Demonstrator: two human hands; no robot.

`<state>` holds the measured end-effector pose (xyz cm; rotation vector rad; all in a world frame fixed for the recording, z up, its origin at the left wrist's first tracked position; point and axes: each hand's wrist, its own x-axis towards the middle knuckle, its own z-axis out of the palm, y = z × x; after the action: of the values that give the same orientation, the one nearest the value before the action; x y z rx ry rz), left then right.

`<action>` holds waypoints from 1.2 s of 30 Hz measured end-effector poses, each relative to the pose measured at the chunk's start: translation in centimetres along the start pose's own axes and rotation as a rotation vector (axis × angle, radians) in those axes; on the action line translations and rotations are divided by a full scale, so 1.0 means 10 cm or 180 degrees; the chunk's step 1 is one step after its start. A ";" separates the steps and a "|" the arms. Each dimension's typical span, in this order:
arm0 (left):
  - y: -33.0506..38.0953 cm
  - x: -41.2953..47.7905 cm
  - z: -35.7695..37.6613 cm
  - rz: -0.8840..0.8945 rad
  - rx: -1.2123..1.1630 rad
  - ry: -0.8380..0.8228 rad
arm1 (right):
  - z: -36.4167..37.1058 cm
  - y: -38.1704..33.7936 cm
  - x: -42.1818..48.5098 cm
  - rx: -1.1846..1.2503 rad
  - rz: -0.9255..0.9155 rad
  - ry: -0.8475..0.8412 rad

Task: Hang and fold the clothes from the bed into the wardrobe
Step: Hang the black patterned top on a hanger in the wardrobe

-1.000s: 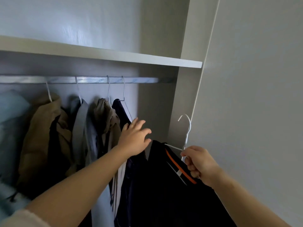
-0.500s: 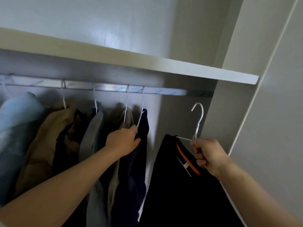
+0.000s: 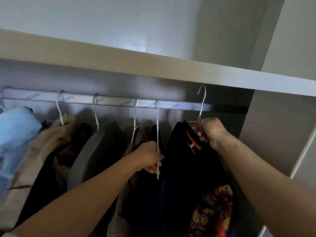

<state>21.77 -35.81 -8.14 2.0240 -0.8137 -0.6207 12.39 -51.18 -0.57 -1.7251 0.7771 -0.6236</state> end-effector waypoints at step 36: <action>-0.21 -0.09 0.41 0.0578 -0.0408 0.1097 | 0.26 1.05 -0.30 -0.0975 -0.0736 0.0355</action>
<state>19.06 -36.40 -11.99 1.8463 -0.7191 -0.2066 10.38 -49.31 -11.50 -2.0951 0.7877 -0.7950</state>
